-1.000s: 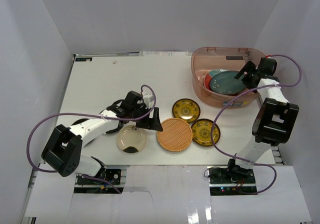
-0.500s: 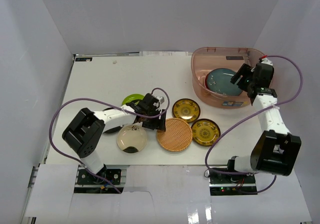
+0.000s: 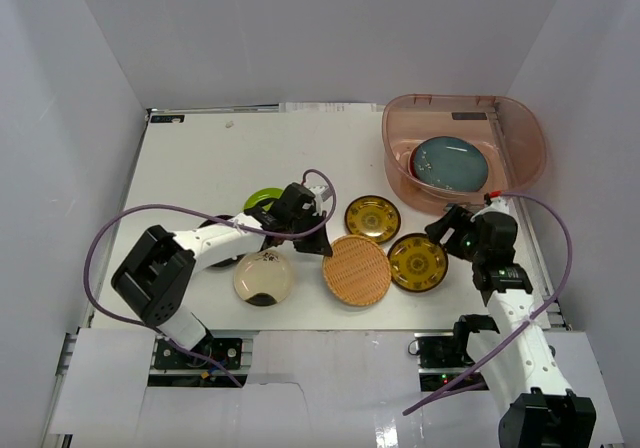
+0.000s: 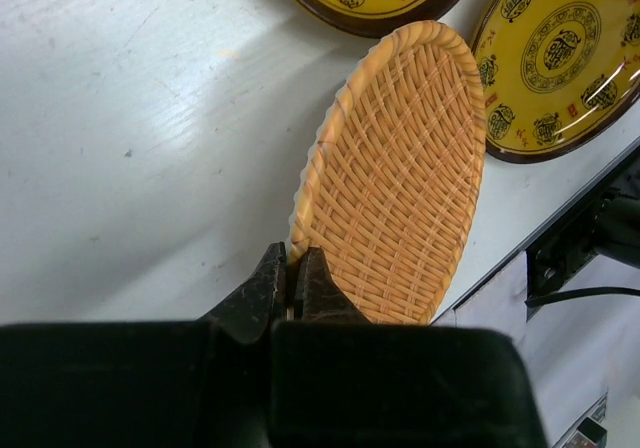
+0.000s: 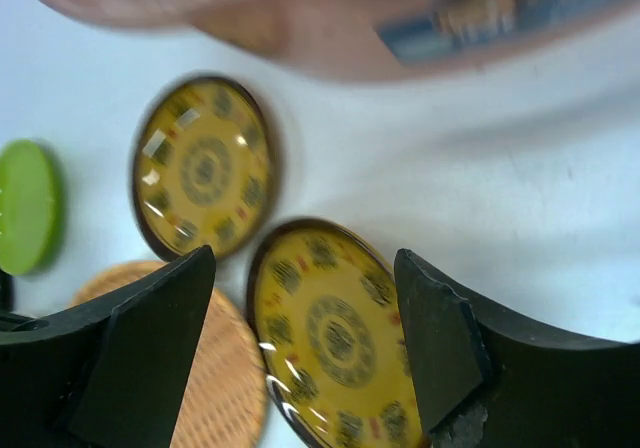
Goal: Place the plates into the plastic bin on the countertop
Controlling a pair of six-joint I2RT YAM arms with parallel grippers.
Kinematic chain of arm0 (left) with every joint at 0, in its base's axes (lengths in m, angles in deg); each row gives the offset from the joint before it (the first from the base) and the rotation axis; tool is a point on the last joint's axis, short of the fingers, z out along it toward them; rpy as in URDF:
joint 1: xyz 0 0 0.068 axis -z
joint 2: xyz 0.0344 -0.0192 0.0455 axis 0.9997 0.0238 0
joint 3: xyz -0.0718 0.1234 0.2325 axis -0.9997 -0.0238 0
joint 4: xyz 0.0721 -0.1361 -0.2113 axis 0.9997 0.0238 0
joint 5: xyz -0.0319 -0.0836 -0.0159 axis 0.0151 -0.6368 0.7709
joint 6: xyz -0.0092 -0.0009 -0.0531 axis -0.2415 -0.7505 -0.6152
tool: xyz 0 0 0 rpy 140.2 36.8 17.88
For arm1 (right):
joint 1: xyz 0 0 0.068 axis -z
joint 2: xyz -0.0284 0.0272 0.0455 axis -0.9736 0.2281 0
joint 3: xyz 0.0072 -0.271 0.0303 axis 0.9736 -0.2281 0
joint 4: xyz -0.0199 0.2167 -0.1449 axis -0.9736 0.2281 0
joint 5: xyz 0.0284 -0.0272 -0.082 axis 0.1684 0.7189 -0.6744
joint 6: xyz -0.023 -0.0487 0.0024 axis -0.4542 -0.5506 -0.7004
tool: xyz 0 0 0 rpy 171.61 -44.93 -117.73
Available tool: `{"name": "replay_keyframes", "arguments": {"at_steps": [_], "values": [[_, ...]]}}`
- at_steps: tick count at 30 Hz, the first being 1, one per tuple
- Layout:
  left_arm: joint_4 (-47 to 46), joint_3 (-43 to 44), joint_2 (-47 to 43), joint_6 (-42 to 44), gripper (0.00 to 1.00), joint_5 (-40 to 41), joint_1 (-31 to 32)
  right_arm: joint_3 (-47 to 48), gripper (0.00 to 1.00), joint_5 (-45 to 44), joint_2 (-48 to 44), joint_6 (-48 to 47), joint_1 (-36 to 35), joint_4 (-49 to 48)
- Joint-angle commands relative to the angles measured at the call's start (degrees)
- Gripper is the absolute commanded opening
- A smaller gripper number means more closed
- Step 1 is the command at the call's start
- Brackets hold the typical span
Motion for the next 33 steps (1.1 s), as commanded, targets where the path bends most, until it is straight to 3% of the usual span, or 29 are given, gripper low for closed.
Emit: {"name": "replay_keyframes", "arguments": {"at_steps": [1,9,12,15,16,19,24,31,33], "values": [[4.7,-2.1,-5.6,2.1,0.00,4.5,-0.2,-3.9,0.79,-1.3,-2.2,1.9,0.1,4.2],[7.3,-0.1,-15.7,2.3,0.00,-0.2,-0.2,-1.9,0.76,-0.5,-6.9,-2.1,0.0,9.0],[8.0,2.0,-17.8,2.6,0.00,-1.2,-0.2,1.9,0.84,1.5,-8.3,-5.5,0.0,9.9],[8.8,3.6,-19.0,2.8,0.00,-1.1,-0.4,5.3,0.87,14.4,-3.7,-8.6,-0.1,10.1],[8.2,3.9,-19.3,2.6,0.00,-1.9,-0.5,5.1,0.88,24.8,-2.0,-8.5,-0.2,8.4],[5.7,4.3,-20.2,1.5,0.00,-5.9,-0.7,3.0,0.98,36.8,0.4,-6.2,-3.4,-1.2],[0.2,5.0,-22.4,-1.3,0.00,-11.7,-1.1,4.2,0.93,36.1,4.9,-8.2,-11.2,-3.6],[-5.1,4.5,-24.0,-3.9,0.00,-18.3,-3.5,0.7,1.00,37.8,7.4,-4.6,-13.3,-12.1],[-6.7,3.7,-24.5,-4.6,0.00,-20.0,-4.1,0.6,0.73,38.6,7.9,-4.1,-13.4,-12.7]]}}
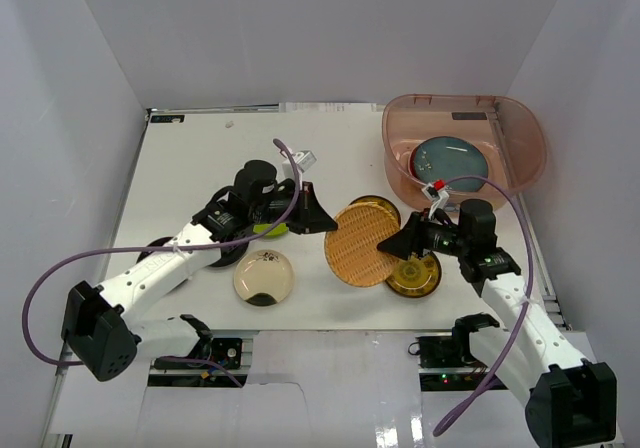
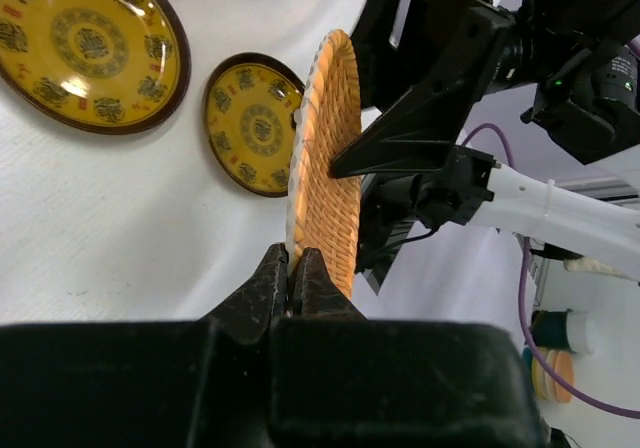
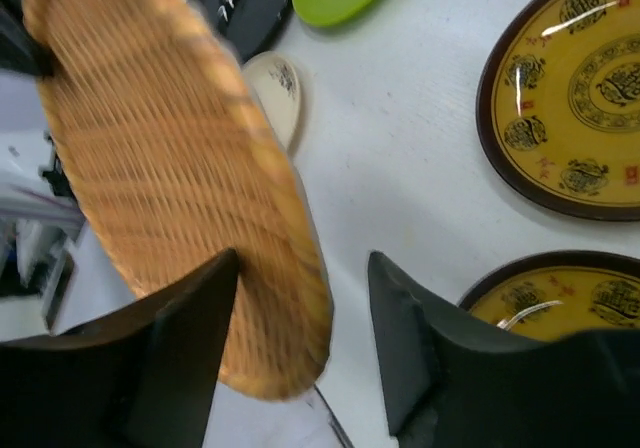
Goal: Place the plates into the plastic bin on the countertop
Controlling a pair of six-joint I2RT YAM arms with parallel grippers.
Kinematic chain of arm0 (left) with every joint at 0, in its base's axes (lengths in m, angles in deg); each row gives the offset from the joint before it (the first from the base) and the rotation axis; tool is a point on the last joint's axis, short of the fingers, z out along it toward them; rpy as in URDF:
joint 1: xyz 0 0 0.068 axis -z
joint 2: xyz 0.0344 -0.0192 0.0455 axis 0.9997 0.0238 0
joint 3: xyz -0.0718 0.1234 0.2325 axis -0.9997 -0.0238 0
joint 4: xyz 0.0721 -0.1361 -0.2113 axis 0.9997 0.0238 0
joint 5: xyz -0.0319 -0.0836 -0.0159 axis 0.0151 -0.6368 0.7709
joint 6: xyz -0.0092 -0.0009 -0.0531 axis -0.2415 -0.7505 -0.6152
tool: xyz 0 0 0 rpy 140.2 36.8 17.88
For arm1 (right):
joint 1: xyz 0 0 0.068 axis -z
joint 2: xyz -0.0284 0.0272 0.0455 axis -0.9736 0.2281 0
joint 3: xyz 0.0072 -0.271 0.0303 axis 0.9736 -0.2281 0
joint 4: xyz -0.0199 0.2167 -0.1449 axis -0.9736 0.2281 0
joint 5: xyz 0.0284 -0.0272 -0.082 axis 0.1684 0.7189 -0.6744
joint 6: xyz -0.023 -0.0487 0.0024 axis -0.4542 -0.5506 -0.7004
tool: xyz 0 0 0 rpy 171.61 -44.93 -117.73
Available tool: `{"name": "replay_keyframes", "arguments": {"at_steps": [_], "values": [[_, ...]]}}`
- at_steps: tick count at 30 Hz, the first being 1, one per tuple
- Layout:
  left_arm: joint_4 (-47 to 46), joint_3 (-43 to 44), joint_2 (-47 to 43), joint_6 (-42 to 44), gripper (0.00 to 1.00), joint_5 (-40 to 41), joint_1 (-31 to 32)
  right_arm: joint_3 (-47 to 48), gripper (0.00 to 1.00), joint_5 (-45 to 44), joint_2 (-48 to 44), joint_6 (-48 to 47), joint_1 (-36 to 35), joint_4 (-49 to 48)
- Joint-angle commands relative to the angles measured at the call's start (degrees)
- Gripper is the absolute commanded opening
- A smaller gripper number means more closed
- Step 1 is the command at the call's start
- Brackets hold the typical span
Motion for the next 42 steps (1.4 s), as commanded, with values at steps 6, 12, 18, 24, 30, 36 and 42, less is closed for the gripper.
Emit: {"name": "replay_keyframes", "arguments": {"at_steps": [6,12,18,24,30,36,42], "values": [[2.0,3.3,-3.9,4.2,0.41,2.4,-2.2,1.5,0.08,3.8,0.6,9.9,-0.2,-13.8],[8.2,2.2,-11.4,12.1,0.89,20.8,-2.2,20.1,0.08,-10.6,9.2,9.5,2.0,-10.3],[13.0,-4.0,-17.4,15.4,0.97,32.6,-2.2,31.8,0.08,-26.1,19.2,9.4,14.0,-7.5],[11.6,-12.0,-18.8,15.3,0.98,33.0,-2.2,39.8,0.08,-36.3,30.6,5.5,20.0,-0.8],[9.8,-13.4,-16.3,15.7,0.98,31.1,-2.3,41.2,0.11,-39.5,38.4,4.1,22.2,1.5],[10.0,-14.2,-17.0,15.5,0.98,32.2,-2.3,43.5,0.16,-35.1,45.2,4.9,22.6,1.9],[10.0,-14.2,-16.3,15.5,0.98,32.1,-2.3,47.3,0.51,-35.8,47.7,4.7,23.4,6.2]]}}
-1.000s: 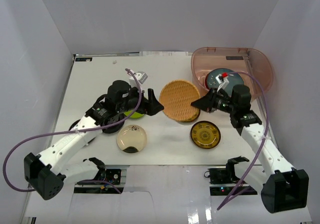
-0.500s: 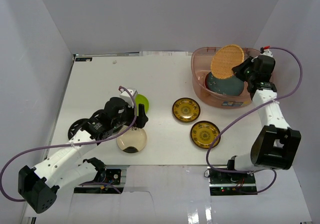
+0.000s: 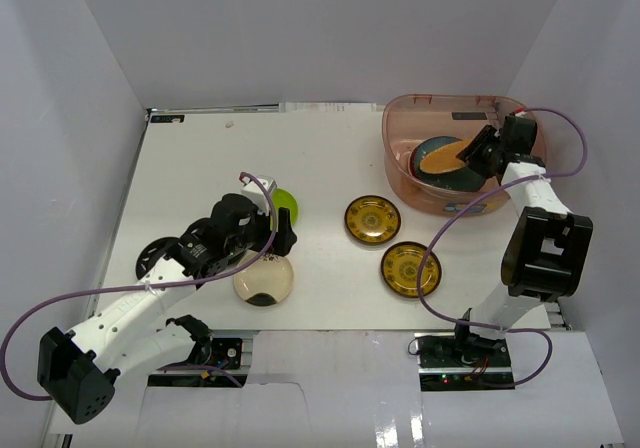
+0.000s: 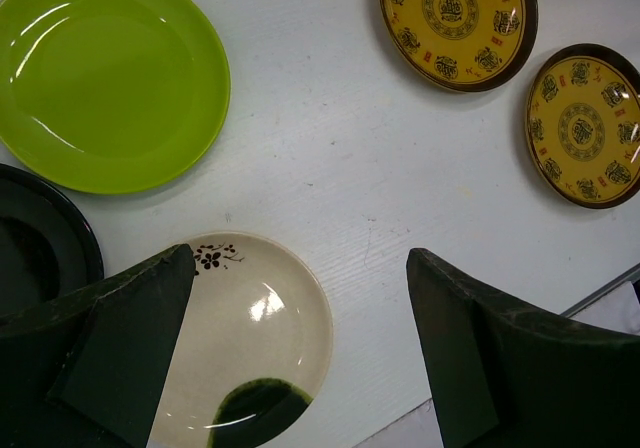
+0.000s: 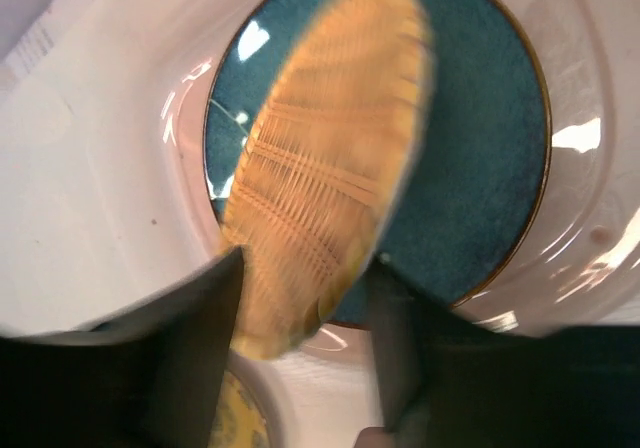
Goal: Place the plates into the plastic bin on the countertop
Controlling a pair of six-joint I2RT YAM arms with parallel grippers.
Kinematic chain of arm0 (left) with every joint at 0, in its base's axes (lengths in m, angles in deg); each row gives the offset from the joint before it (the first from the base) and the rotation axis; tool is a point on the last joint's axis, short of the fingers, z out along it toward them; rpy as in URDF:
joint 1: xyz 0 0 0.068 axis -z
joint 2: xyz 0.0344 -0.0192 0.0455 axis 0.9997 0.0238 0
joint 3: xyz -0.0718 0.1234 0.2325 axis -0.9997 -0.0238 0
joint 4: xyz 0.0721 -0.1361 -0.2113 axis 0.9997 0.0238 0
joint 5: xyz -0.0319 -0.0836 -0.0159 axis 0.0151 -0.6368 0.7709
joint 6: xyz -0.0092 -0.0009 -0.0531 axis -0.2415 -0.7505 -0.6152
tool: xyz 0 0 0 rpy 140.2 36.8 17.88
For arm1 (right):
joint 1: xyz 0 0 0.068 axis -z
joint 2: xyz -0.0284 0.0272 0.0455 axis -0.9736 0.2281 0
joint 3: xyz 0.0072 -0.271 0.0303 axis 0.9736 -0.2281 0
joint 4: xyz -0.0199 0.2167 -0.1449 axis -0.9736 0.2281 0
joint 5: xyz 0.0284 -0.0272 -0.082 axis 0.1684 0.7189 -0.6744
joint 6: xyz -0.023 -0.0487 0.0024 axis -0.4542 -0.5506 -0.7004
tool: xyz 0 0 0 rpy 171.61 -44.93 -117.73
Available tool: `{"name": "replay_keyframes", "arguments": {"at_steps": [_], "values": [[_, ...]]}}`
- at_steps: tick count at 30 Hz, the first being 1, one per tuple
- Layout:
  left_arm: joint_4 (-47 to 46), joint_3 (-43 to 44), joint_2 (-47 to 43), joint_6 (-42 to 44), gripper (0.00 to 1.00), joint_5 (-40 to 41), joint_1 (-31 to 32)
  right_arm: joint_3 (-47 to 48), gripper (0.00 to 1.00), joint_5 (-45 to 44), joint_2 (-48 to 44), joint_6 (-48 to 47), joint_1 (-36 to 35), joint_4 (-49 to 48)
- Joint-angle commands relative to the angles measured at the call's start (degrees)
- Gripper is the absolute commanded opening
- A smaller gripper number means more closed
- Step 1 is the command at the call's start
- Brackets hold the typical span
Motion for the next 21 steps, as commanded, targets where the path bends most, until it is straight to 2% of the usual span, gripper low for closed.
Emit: {"name": "replay_keyframes", "arguments": {"at_steps": [1,3,4,6,8,12,15,18,19,20,21], "values": [[-1.1,-0.5,-0.3,0.4,0.98,0.7,0.0,6.3,0.62,0.0,0.3,-1.8,0.7,1.6],[-1.0,-0.5,0.1,0.3,0.98,0.5,0.0,7.6,0.75,-2.3,-0.1,-2.7,0.8,4.2],[-1.0,-0.4,0.4,0.3,0.98,0.5,0.0,7.6,0.87,-2.8,-0.9,-3.3,0.7,4.4],[-0.8,-0.2,1.3,0.2,0.98,0.3,0.0,7.4,0.98,-3.8,-3.9,-3.7,0.7,4.3],[-0.7,0.1,2.0,0.0,0.98,0.3,-0.1,7.0,0.94,-3.1,-7.3,-4.6,0.7,4.2],[-0.5,0.7,3.3,-0.5,0.97,0.4,-0.6,3.8,0.92,-0.1,-11.7,-5.3,0.5,4.3],[0.2,1.0,3.6,-1.6,0.95,1.8,-0.9,-2.2,0.99,1.4,-17.5,-5.3,-1.7,2.2],[2.1,1.5,3.7,-3.8,0.93,4.1,-1.0,-8.8,0.82,4.9,-24.1,-6.0,-9.5,-1.5],[4.0,1.6,3.9,-4.7,0.92,4.9,-1.0,-9.7,0.76,4.9,-25.8,-6.9,-13.9,-1.6],[5.1,1.9,3.7,-7.2,0.91,5.7,-1.0,-11.6,0.74,4.0,-26.3,-7.7,-21.5,-0.9],[6.3,1.9,3.6,-8.7,0.90,6.4,-1.1,-12.8,0.67,3.7,-26.4,-8.2,-25.1,-0.8]]}}
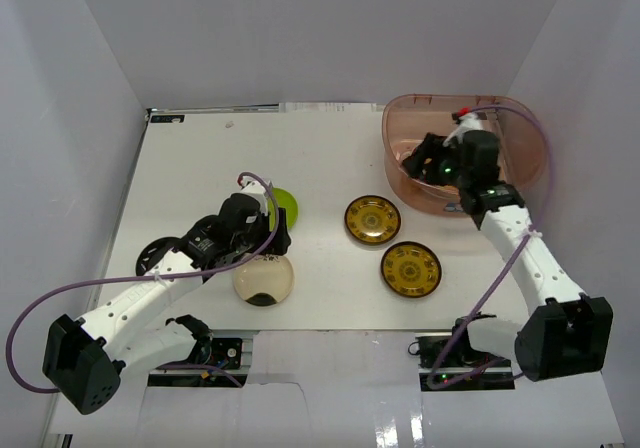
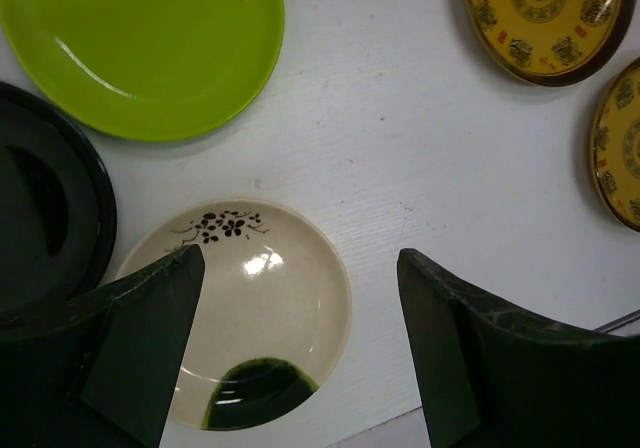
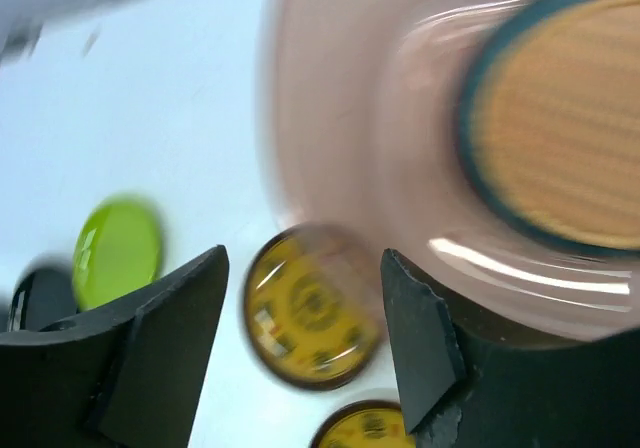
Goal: Place the plates into the plastic bin on the countertop
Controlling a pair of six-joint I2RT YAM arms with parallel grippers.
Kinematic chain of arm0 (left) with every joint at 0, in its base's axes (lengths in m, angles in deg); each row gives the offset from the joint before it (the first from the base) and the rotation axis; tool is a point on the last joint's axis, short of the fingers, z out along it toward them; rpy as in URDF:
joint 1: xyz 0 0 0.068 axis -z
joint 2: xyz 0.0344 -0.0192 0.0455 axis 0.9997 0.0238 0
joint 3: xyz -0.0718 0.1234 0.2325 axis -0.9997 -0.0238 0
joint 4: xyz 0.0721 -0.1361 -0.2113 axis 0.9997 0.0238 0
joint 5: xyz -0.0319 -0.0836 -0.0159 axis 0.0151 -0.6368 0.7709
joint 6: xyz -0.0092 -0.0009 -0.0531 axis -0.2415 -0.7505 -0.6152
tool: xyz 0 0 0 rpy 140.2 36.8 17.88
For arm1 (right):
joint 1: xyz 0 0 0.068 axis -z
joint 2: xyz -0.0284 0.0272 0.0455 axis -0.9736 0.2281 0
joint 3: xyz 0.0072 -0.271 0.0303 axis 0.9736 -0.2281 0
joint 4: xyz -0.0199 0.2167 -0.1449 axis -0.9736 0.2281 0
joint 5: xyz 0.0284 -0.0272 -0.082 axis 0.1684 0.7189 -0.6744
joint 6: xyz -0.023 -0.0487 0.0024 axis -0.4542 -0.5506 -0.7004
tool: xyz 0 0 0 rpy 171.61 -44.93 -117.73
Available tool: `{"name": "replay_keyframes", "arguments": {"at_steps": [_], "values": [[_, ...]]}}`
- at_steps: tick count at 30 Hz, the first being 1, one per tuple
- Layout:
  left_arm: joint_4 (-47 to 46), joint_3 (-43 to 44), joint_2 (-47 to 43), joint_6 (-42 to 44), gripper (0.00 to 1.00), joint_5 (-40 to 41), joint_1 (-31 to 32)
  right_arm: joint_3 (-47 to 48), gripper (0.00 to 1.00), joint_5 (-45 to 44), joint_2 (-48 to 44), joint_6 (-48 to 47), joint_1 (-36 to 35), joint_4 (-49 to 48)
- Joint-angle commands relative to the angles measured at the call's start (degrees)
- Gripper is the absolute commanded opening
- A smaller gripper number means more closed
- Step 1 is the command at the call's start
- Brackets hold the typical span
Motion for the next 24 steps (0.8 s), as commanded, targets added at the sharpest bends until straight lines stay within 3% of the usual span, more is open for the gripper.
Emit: {"name": "replay_keyframes", "arguments": {"at_steps": [1,2,3,6,10,18,24], "values": [[6.4,1.8,-0.6,-6.5,0.88,5.2,-0.5,-4.6,0.67,3.0,-0.7,-2.5,-14.7,-2.1],[8.2,2.3,-0.9,-8.3,0.87,5.9,-0.6,-5.9,0.66,2.5,-0.3,-2.2,-20.7,-3.3],[9.7,2.5,-0.9,-11.7,0.86,6.7,-0.6,-8.8,0.58,2.3,0.2,0.0,-23.1,-5.1],[16.7,2.9,-0.7,-20.5,0.83,10.5,-0.7,-13.0,0.47,2.4,3.6,6.3,-30.6,-15.8],[29.9,3.6,0.3,-34.7,0.82,15.3,-0.8,-9.8,0.45,1.0,14.4,9.2,-37.7,-22.8],[37.6,1.7,0.7,-50.7,0.78,13.9,-1.3,-5.2,0.69,1.0,28.7,18.0,-39.1,-34.6],[31.6,-4.2,1.0,-52.4,0.77,11.2,-3.5,0.6,0.69,1.0,41.8,23.4,-39.2,-38.7]]}}
